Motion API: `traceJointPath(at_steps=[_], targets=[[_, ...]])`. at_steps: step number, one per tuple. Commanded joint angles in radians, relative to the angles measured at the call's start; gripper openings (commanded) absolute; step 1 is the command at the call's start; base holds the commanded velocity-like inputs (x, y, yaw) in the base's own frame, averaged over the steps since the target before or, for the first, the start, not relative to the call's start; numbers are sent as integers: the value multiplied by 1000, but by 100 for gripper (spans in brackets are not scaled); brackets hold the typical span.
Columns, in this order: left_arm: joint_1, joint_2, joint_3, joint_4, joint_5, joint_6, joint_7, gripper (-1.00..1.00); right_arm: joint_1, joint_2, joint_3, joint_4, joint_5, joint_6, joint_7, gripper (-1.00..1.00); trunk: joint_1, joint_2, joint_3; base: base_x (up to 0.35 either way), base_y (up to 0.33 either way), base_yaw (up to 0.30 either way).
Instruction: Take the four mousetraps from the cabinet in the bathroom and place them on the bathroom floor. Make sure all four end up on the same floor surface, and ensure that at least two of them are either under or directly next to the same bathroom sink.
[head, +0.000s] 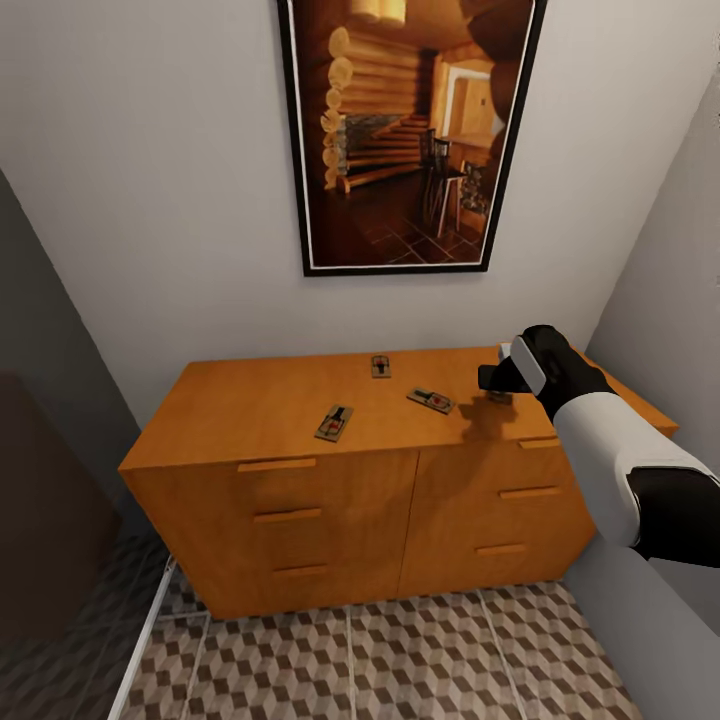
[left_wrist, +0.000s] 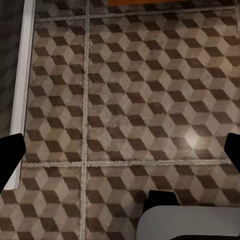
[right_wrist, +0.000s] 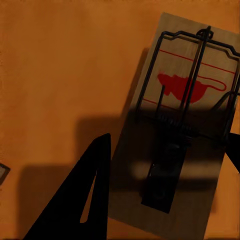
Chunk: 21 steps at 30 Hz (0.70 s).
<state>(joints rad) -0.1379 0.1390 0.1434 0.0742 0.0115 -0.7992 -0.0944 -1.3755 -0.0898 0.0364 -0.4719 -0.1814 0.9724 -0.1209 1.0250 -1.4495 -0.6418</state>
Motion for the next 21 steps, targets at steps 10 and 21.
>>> traceJointPath(at_steps=[10, 21], targets=[[-2, 1, 8, 4, 1, -5, -10, 100, 0, -1, 4, -1, -8, 3, -8, -100, 0, 0, 14, -101, 0, 0], [-2, 1, 8, 4, 1, -5, -9, 100, 0, -1, 5, 0, -7, 3, -7, -100, 0, 0, 15, -298, 0, 0]])
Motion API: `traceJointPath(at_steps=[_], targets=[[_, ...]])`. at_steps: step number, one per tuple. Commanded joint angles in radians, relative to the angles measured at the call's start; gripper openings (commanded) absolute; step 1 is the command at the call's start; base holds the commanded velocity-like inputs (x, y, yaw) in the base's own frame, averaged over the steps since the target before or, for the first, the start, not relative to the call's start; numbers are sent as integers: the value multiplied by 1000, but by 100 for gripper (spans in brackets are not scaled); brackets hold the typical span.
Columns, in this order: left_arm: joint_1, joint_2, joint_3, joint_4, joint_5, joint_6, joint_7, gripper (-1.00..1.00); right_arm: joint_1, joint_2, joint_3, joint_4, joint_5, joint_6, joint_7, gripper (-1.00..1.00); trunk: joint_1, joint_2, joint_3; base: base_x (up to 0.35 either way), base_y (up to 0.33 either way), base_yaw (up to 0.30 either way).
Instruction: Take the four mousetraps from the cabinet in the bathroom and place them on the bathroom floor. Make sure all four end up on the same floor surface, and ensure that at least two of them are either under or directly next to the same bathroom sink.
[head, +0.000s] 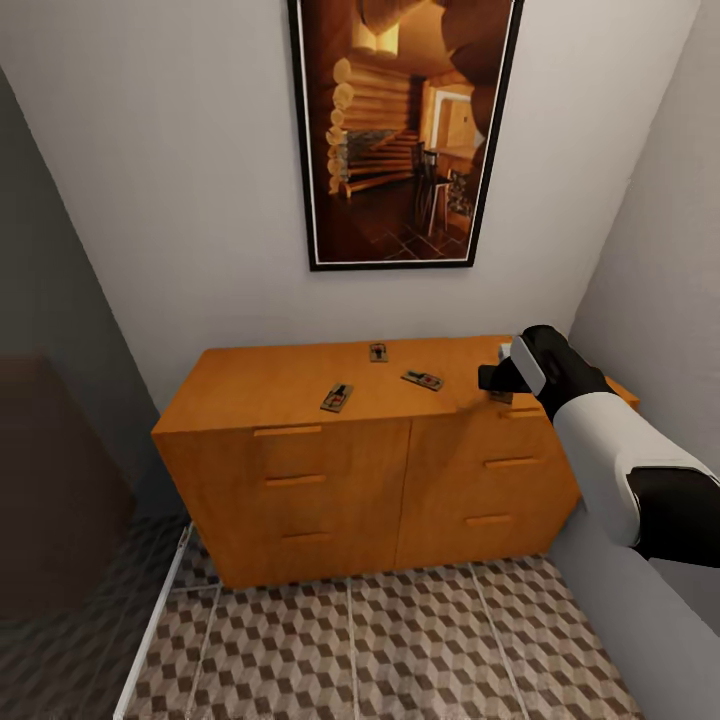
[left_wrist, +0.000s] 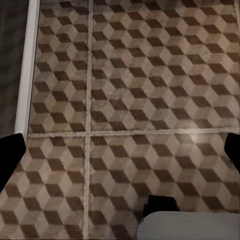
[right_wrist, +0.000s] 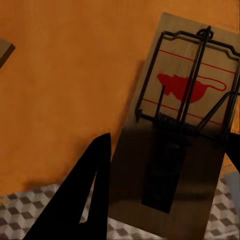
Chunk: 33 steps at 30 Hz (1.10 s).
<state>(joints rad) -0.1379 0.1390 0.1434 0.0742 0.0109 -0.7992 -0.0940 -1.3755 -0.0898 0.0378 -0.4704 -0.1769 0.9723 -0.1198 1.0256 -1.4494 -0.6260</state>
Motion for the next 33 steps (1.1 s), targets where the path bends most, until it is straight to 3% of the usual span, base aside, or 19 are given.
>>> traceJointPath(at_steps=[1, 33], targets=[[-2, 1, 8, 4, 2, -5, -10, 100, 0, -1, 4, -1, -12, 3, -8, -100, -1, -1, -1, -292, 0, 0], [-2, 1, 8, 4, 2, -5, -10, 100, 0, 0, 4, 29, -9, -25, -6, -100, -1, -1, -1, -290, 0, 0]])
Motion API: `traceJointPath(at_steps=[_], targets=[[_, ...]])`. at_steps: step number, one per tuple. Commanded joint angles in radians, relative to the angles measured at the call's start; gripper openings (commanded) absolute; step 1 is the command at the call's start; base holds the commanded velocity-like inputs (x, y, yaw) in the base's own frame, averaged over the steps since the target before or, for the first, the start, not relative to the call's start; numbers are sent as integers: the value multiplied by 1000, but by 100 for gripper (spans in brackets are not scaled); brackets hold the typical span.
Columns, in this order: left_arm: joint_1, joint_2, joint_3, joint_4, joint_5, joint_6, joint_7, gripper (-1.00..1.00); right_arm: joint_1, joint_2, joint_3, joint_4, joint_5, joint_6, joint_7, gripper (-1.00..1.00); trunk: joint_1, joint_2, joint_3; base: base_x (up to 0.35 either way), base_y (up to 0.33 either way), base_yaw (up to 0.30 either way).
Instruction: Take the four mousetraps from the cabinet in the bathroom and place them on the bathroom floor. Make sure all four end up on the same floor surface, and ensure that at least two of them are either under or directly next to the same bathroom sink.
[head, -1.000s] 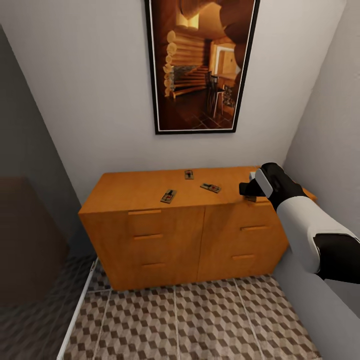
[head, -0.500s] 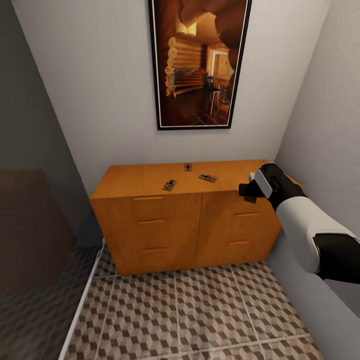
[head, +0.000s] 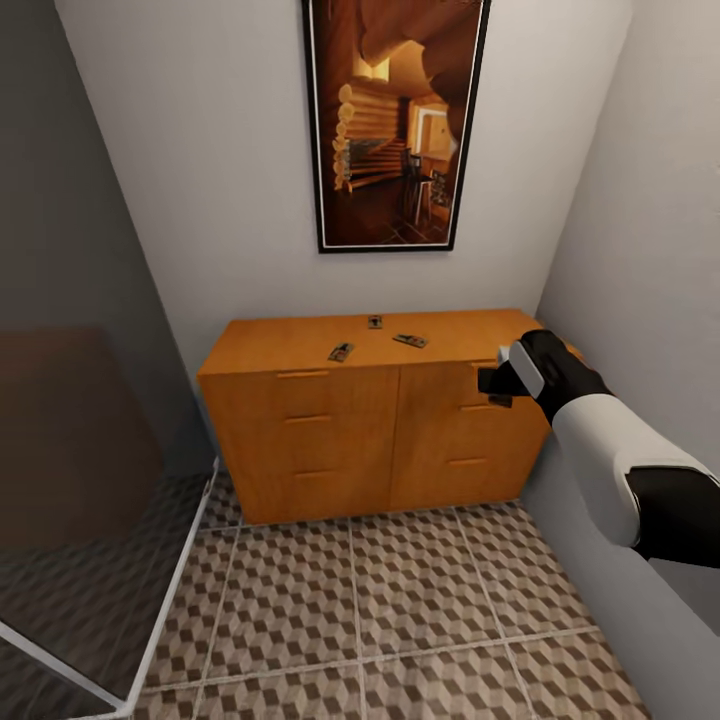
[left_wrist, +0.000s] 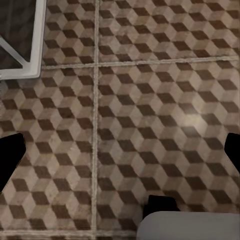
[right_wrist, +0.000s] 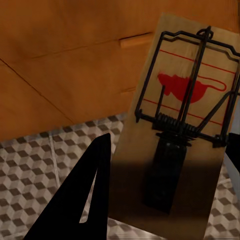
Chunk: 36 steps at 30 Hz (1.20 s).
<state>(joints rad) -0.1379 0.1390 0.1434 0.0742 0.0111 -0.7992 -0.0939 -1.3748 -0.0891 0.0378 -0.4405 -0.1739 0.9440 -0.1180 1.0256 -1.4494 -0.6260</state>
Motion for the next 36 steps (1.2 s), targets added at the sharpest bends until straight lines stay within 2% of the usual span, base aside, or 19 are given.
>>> traceJointPath(at_steps=[1, 6, 12, 14, 16, 18, 20, 21, 23, 24, 26, 28, 34, 36], targets=[[-2, 1, 8, 4, 2, -5, -10, 100, 0, -1, 4, 4, -12, -7, -8, -100, -1, -1, -1, -289, 0, 0], [-2, 1, 8, 4, 2, -5, -10, 100, 2, -1, 5, 104, -12, -90, -8, -100, -1, -1, -1, -252, 0, 0], [-2, 1, 8, 4, 1, -5, -10, 100, 21, 0, 7, 307, -1, -331, -6, -100, -1, -1, -1, -66, 0, 0], [-2, 1, 8, 4, 1, -5, -10, 100, 81, 2, 8, 389, 33, -500, -5, -100, -1, -1, -1, -10, 0, 0], [-2, 1, 8, 4, 2, -5, -10, 100, 115, 2, 8, 400, 49, -548, -3, -100, -1, -1, -1, -5, 0, 0], [-2, 1, 8, 4, 1, -5, -10, 100, 175, 3, 8, 410, 74, -612, 10, -100, -1, -1, -1, -3, 0, 0], [-2, 1, 8, 4, 1, -5, -10, 100, 254, 4, 8, 415, 105, -692, 52, -100, -1, -1, -1, -1, 0, 0], [-2, 1, 8, 4, 1, -5, -10, 100, 274, 5, 8, 416, 111, -713, 66, -100, -1, -1, -1, 0, 0, 0], [-2, 1, 8, 4, 1, -4, -9, 100, 401, 9, 8, 419, 136, -843, 169, -100, -1, -1, -1, 0, 0, 0], [-2, 1, 8, 4, 2, -4, -9, 100, 426, 9, 8, 419, 140, -870, 187, -100, -1, -1, -1, 0, 0, 0], [-2, 1, 8, 4, 1, -5, -10, 100, 515, 13, 8, 420, 152, -978, 232, -100, -1, -1, -1, 0, 0, 0], [-2, 1, 8, 4, 1, -5, -10, 100, 576, 18, 8, 420, 157, -1057, 248, -100, -1, -1, -1, 0, 0, 0], [-2, -1, 8, 2, 1, -5, -9, 100, 761, 53, 8, 421, 163, -1249, 263, -100, -1, -1, -1, 0, 0, 0], [-2, -2, 9, 1, 1, -5, -8, 100, 805, 59, 8, 421, 164, -1300, 266, -100, -1, -1, -1, 0, 0, 0]])
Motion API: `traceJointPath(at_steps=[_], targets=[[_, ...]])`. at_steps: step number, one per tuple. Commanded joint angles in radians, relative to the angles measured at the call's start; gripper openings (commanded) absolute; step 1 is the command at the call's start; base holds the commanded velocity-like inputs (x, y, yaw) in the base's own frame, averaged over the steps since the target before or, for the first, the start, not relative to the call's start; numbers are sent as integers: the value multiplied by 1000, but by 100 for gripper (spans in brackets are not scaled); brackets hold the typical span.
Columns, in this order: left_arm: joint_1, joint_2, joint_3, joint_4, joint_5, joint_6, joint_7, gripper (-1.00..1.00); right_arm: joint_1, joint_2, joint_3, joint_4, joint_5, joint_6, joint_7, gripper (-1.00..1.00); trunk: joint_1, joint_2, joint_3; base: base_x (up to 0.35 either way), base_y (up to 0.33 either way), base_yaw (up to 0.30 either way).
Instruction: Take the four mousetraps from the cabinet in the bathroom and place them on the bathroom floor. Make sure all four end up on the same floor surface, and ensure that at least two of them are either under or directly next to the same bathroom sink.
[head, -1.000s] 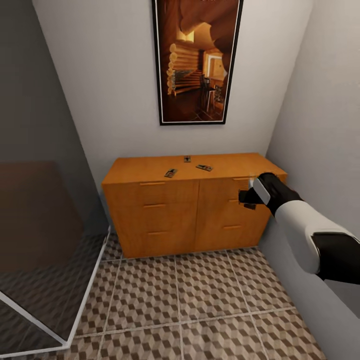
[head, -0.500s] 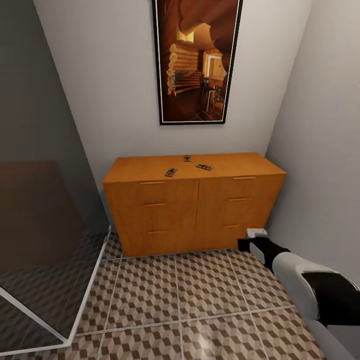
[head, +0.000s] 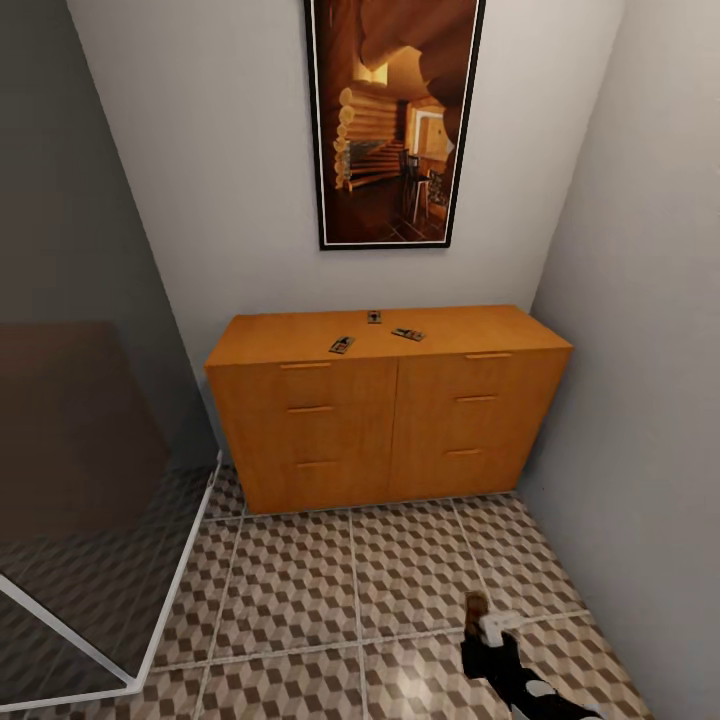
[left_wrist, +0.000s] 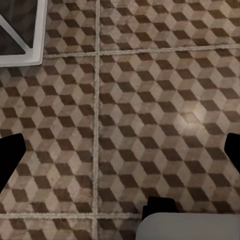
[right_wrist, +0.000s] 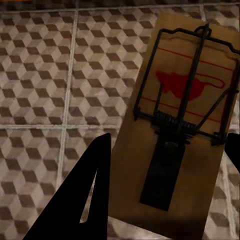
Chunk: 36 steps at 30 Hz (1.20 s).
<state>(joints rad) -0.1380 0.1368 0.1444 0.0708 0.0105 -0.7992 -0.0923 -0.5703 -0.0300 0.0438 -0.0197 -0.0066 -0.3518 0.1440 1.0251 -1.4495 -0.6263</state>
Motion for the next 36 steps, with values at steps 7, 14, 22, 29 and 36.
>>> traceJointPath(at_steps=[7, 14, 22, 29, 36], targets=[[-2, -37, 13, -49, -2, 224, -8, 100, 147, 52, 2, 2, 43, -126, 44, -100, 0, 0, -1, 0, 0, 0], [-3, -52, 13, -543, -1, 878, -11, 100, 180, 69, 2, 3, 79, -161, 50, -100, 0, 0, -1, 0, 0, 0], [-40, -70, 11, -1138, 0, 1487, -13, 100, 182, 70, 2, 3, 82, -163, 51, -100, 0, 0, -1, 0, 0, 0], [-283, -95, 9, -1426, 0, 1793, -7, 100, 183, 70, 2, 3, 82, -164, 54, -100, 0, 0, -1, 0, 0, 0], [-581, -94, 6, -1152, -18, 1807, -6, 100, 183, 71, 2, 2, 82, -164, 54, -100, 0, 0, -1, 0, 0, 0]])
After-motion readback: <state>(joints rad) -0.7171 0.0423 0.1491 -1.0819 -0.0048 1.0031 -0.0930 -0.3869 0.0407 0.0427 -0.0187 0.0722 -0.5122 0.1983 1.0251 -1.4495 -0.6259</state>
